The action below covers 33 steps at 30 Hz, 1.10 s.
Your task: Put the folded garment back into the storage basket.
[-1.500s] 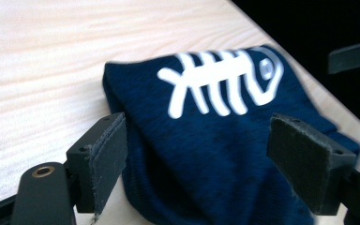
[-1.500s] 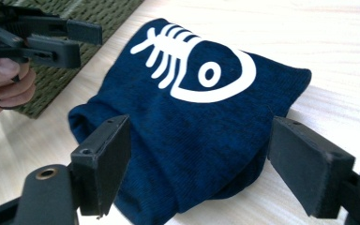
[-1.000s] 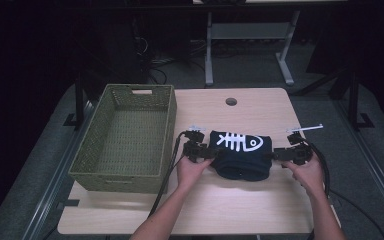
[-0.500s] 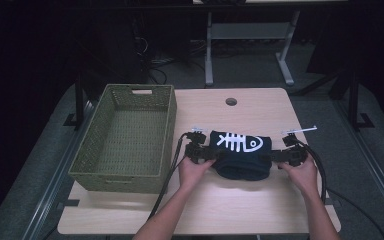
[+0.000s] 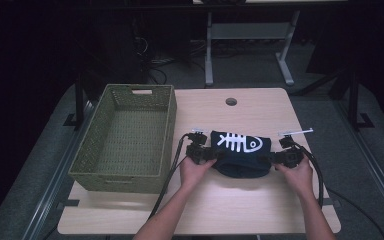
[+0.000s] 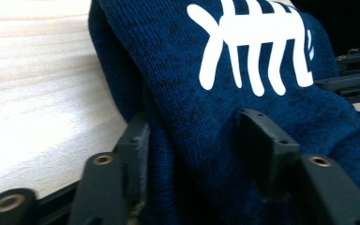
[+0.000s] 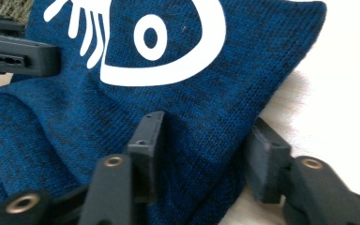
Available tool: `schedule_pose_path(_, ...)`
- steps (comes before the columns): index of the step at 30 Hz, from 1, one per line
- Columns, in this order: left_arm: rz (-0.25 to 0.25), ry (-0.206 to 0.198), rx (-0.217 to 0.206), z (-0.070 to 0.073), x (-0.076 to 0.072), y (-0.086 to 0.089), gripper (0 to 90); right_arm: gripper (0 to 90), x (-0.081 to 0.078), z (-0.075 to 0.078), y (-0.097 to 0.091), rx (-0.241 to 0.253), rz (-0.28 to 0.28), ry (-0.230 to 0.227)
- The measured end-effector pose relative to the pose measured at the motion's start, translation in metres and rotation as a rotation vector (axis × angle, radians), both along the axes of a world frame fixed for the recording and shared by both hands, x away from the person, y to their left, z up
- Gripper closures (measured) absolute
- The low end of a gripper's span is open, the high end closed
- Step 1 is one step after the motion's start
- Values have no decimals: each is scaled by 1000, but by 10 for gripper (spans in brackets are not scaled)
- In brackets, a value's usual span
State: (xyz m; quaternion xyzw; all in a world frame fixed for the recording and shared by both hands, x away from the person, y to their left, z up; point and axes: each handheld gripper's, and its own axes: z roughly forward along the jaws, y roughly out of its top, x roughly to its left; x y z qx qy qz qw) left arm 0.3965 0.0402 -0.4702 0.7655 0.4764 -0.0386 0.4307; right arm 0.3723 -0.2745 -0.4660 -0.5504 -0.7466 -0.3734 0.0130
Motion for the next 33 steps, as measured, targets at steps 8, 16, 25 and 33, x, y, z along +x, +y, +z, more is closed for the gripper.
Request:
schedule_pose_path(8, -14, 12, -33, -1, 0, 0, 650, 693, -1, 0, 0, 24, -2, 0)
schedule_pose_path(16, -32, 22, -77, 0, -3, 0, 720, 731, -8, 5, -2, 50, 3, 9)
schedule_pose_path(25, -50, 19, -103, 5, -7, -2, 732, 739, -16, 13, -10, 105, 1, -5)
schedule_pose_path(33, -79, -4, -135, 17, -14, -3, 734, 739, -27, 26, -15, 118, 12, -28)
